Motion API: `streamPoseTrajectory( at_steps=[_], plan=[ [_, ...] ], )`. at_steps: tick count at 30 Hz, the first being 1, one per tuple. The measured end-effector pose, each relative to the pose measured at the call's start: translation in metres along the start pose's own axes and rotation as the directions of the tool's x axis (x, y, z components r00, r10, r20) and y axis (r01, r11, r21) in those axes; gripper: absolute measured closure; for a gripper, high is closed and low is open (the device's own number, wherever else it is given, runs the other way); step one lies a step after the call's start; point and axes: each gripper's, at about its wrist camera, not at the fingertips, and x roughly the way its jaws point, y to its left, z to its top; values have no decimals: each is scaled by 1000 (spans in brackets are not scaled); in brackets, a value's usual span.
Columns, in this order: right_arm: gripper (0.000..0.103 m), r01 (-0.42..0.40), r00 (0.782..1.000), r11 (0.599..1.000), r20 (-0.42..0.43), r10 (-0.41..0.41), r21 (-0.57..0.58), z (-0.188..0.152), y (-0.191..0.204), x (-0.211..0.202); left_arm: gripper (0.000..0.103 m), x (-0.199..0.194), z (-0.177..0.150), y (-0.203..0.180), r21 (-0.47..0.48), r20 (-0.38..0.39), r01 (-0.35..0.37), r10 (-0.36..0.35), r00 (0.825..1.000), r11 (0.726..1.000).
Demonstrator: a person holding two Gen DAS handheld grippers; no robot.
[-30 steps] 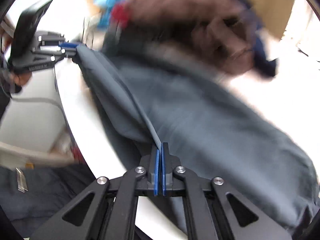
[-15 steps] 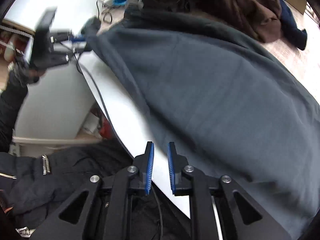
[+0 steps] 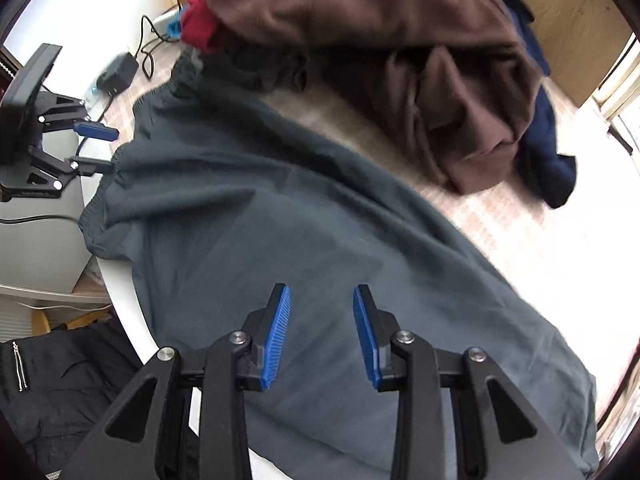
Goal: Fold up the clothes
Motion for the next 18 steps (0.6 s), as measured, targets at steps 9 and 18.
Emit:
streamPoseTrajectory(
  at_steps=[9, 18],
  plan=[
    [70, -6, 1000, 997, 9, 5, 76, -6, -26, -4, 91, -1, 9, -7, 5, 38, 4, -4, 999, 1000],
    [70, -46, 998, 999, 34, 46, -1, 15, -17, -10, 65, -9, 21, 13, 34, -6, -21, 22, 1000, 999]
  ],
)
